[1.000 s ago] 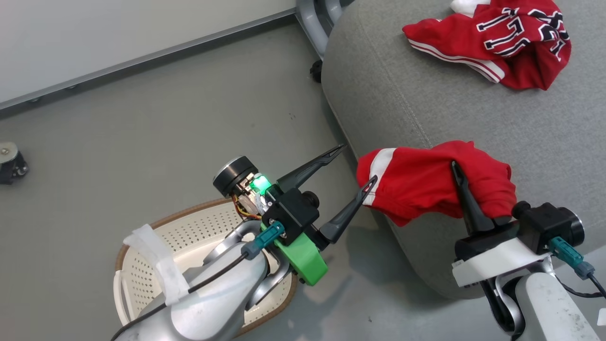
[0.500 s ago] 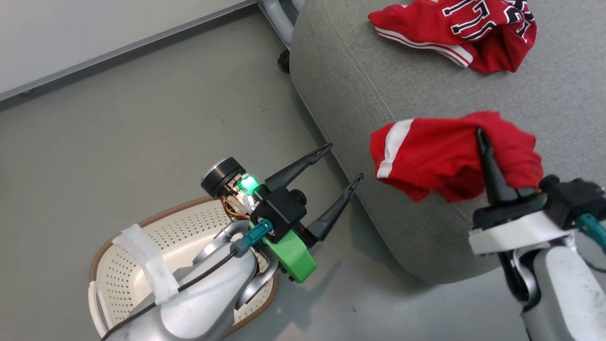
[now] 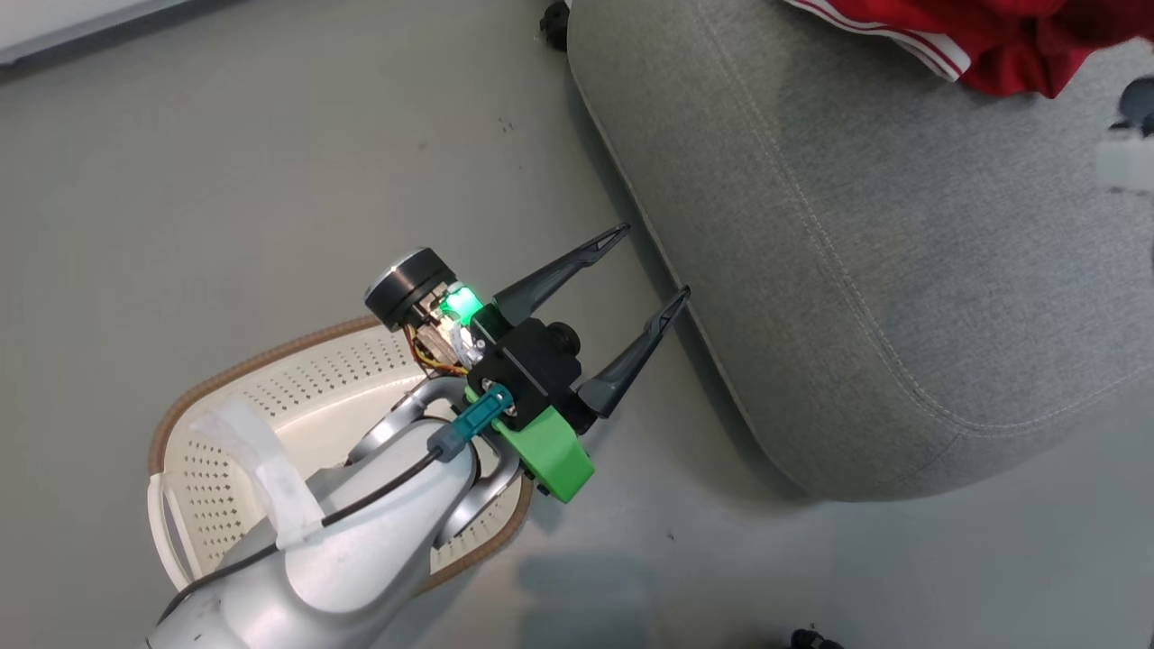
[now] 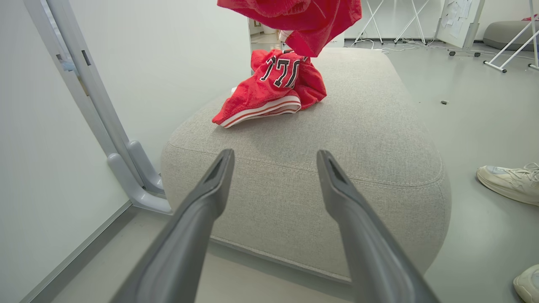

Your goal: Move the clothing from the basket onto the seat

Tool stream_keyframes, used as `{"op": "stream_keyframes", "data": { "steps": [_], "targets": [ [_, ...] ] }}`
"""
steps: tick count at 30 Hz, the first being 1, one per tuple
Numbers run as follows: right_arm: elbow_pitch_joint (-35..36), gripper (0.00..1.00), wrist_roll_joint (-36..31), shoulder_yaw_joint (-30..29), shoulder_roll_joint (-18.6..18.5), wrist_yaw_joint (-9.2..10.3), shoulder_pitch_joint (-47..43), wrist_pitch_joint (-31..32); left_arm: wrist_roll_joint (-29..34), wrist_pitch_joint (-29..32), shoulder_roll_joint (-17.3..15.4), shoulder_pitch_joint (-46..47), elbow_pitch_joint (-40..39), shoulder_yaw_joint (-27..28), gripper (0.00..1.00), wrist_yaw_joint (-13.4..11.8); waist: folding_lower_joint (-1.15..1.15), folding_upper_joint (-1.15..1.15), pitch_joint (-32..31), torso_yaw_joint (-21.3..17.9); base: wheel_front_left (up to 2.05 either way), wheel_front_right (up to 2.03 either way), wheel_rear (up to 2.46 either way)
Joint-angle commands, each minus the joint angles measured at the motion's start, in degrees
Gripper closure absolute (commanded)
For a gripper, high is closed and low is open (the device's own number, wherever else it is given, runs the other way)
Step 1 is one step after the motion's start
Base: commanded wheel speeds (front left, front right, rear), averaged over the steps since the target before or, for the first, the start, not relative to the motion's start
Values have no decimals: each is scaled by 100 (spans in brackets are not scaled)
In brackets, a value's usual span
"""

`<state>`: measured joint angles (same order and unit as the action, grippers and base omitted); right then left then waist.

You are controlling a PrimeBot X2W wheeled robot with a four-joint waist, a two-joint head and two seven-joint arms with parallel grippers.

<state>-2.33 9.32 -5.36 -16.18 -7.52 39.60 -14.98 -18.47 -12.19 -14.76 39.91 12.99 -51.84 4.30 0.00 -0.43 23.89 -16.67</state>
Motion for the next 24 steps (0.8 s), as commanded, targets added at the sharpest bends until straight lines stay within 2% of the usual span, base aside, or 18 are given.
{"op": "stream_keyframes", "data": {
  "steps": [1, 9, 17, 21, 24],
  "targets": [
    [-68, 100, -38, -89, -120, 6, 261, -17, 21, 6, -66, 128, -32, 10, 0, 24, 0, 43, 386, 132, 0, 0, 0],
    [-661, 100, -108, -456, -765, 6, 1503, -17, 133, 72, -177, 421, -155, -6, 0, 49, 0, 43, 913, 234, 0, 0, 0],
    [-1472, 100, -59, -769, -1128, 6, 2258, -16, 179, 151, -274, 602, -271, -9, 0, 40, 0, 43, 1340, 294, 0, 0, 0],
    [-2161, 100, -154, -713, -1126, 6, 2408, -17, 199, 197, -343, 664, -318, -8, 0, 39, 0, 43, 1549, 328, 0, 0, 0],
    [-2642, 100, -193, -758, -962, 6, 2469, -16, 200, 207, -381, 698, -347, -7, 0, 26, 0, 43, 1659, 352, 0, 0, 0]
  ]
}}
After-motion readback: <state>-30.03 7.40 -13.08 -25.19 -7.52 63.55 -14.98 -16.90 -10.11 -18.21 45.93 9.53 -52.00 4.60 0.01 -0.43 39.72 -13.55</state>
